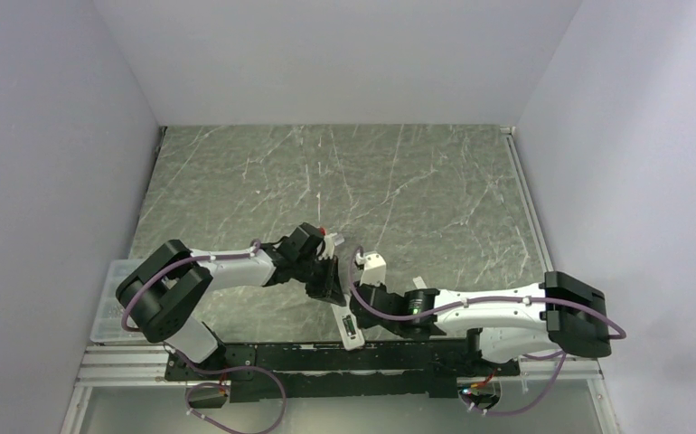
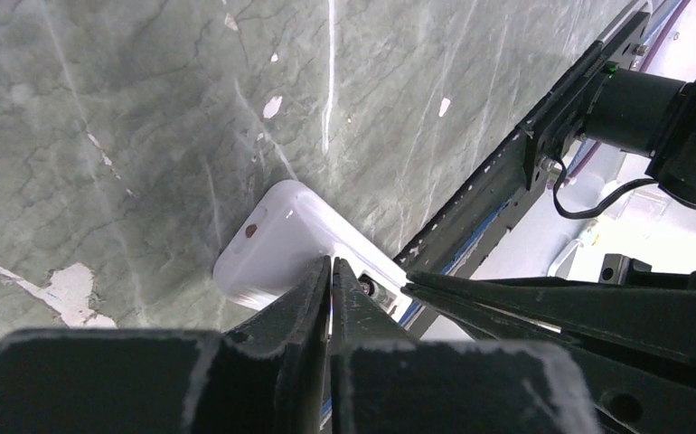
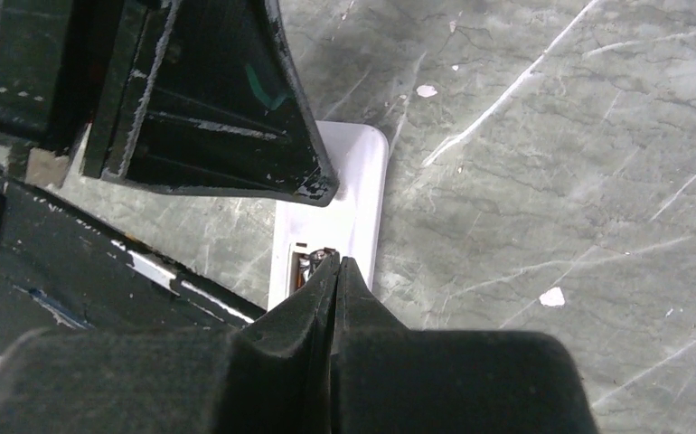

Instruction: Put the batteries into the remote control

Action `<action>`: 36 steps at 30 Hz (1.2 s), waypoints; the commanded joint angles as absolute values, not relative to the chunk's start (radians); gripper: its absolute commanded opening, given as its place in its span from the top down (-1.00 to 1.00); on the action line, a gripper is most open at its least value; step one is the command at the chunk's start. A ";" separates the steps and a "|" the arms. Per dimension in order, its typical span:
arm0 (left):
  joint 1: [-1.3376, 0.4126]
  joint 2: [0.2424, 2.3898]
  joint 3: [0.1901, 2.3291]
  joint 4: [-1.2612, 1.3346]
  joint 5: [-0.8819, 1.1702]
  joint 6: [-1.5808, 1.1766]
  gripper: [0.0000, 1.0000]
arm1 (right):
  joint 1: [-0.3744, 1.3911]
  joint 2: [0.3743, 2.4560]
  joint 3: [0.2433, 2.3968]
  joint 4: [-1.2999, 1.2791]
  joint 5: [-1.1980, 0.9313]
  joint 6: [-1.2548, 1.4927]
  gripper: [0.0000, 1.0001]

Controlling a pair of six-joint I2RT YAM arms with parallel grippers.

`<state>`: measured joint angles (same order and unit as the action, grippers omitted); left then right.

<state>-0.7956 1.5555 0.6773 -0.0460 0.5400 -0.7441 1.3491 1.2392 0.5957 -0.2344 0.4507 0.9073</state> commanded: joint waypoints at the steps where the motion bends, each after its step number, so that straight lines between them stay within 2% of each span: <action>1: -0.799 1.565 0.656 -0.027 0.512 -0.727 0.82 | 1.326 1.266 0.640 -0.167 0.424 0.884 1.00; 8: -0.798 1.557 0.638 -0.019 0.506 -0.730 1.00 | 1.306 1.306 0.659 -0.132 0.394 0.860 1.00; 36: -0.799 1.546 0.632 -0.032 0.498 -0.729 1.00 | 1.304 1.328 0.609 -0.141 0.352 0.887 1.00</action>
<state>-0.8001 1.5547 0.6460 -0.0086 0.5549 -0.7467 1.3060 1.3342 0.6224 -0.1562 0.3561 0.8722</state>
